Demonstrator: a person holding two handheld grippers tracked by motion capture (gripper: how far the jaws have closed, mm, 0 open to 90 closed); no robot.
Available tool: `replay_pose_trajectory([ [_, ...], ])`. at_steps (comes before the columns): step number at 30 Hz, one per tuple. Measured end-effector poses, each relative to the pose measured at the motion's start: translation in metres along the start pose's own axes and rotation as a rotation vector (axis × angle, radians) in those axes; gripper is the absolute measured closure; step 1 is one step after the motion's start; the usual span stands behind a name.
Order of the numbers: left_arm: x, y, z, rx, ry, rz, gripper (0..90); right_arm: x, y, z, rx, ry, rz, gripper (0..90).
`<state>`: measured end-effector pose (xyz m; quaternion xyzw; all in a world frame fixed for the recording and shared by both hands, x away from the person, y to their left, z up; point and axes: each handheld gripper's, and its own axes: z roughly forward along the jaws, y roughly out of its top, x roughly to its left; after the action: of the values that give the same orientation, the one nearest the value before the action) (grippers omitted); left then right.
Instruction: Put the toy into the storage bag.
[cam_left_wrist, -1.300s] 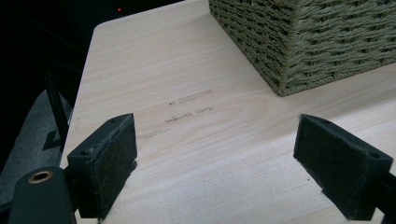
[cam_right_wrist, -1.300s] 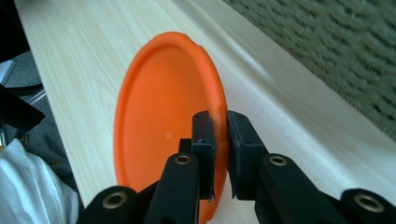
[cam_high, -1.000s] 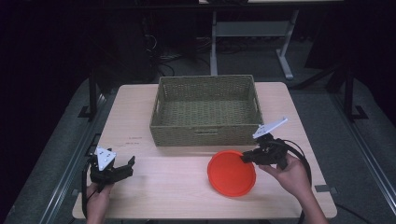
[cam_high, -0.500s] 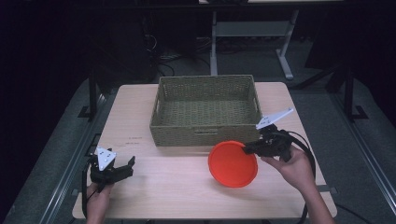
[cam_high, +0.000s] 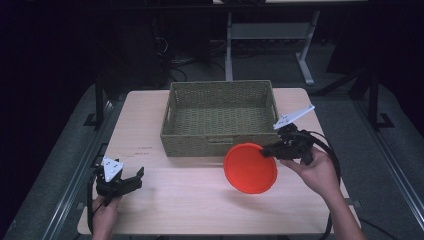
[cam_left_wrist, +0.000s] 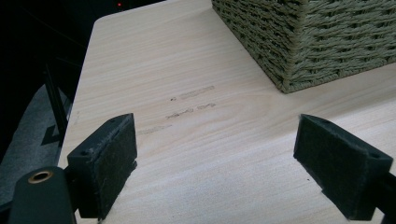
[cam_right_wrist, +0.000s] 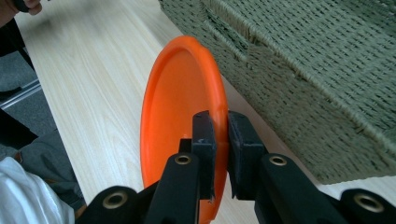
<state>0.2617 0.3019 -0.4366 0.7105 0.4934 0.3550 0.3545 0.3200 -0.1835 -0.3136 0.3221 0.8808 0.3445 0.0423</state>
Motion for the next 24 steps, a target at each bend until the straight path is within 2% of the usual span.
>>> replay_pose_trajectory([
  [14, 0.000, 0.000, -0.001, -0.004, -0.001, 0.007, 12.8, 0.003, 0.023, -0.010, 0.001, -0.018, -0.020, 82.0],
  [19, 0.000, 0.000, -0.001, -0.005, 0.001, 0.002, 12.8, 0.003, 0.033, -0.014, -0.011, -0.010, -0.025, 82.0],
  [24, 0.000, 0.000, -0.001, -0.005, -0.001, 0.006, 12.8, 0.005, 0.044, -0.019, -0.008, -0.026, -0.037, 82.0],
])
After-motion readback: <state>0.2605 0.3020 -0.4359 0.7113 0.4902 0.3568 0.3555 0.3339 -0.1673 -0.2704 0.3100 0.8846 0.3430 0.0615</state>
